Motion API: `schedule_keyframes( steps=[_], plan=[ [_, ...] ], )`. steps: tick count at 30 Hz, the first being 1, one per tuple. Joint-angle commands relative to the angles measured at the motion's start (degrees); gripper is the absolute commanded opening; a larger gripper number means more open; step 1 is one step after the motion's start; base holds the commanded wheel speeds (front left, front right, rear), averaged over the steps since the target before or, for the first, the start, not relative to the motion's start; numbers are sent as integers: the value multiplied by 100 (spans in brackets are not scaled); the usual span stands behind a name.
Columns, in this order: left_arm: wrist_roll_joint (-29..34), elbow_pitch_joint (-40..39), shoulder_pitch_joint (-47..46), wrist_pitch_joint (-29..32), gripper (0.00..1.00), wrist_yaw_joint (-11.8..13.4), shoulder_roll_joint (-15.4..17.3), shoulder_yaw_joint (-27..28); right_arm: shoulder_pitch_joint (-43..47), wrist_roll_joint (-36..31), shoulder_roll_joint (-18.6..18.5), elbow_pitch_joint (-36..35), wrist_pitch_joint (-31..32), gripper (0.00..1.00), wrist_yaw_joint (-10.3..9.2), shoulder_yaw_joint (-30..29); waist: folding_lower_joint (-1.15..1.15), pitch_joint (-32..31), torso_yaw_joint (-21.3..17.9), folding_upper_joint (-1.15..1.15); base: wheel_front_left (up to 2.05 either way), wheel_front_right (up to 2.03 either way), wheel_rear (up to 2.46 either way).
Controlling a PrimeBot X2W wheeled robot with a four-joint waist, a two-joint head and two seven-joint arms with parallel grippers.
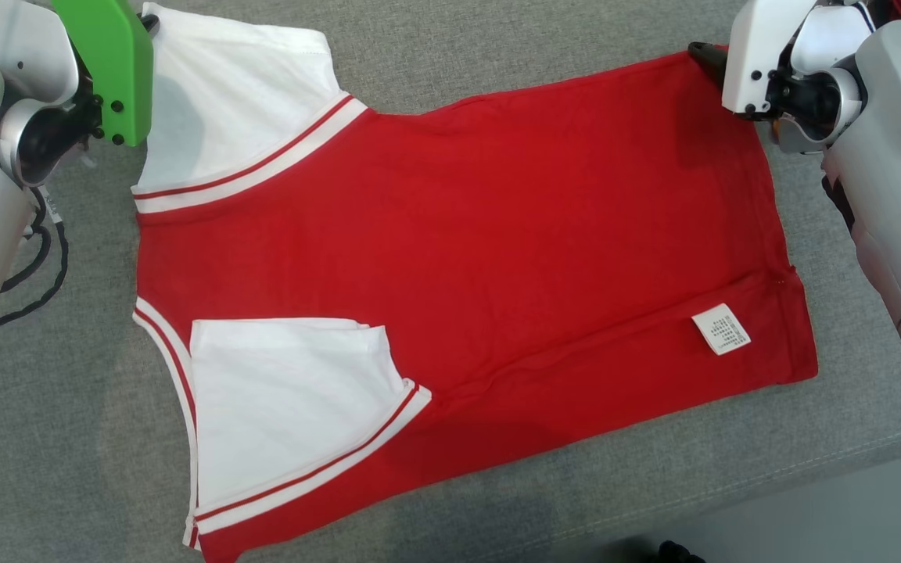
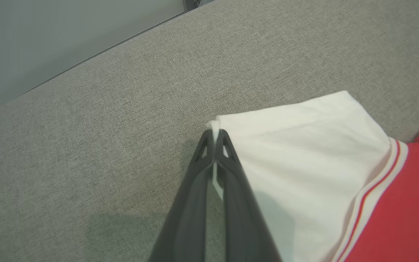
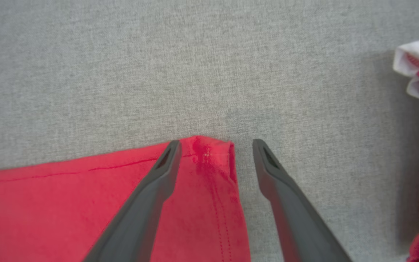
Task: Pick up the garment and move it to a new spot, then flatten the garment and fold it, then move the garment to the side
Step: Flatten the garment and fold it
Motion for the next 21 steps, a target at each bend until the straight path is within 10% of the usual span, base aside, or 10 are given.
schedule_keyframes(
  steps=[1,7,11,12,21],
  plan=[
    [-53,26,36,-40,0,-17,27,-15,-52,-43,9,66,43,100,-7,18,0,-30,-6,0,0,0,0],
    [-138,13,45,-148,0,-17,-50,-123,110,-73,49,176,-210,92,-7,11,0,-60,47,0,0,0,0],
    [-169,19,43,-217,0,-16,-54,-186,191,-30,54,240,-317,7,-7,9,0,-69,79,0,0,0,0],
    [-157,20,36,-247,0,-16,-50,-199,201,-23,46,256,-337,0,-7,15,0,-74,87,0,0,0,0],
    [-130,-11,-62,-897,0,-16,-19,-233,123,-101,-102,168,-910,0,-7,56,0,-159,124,0,0,0,0]
  ],
)
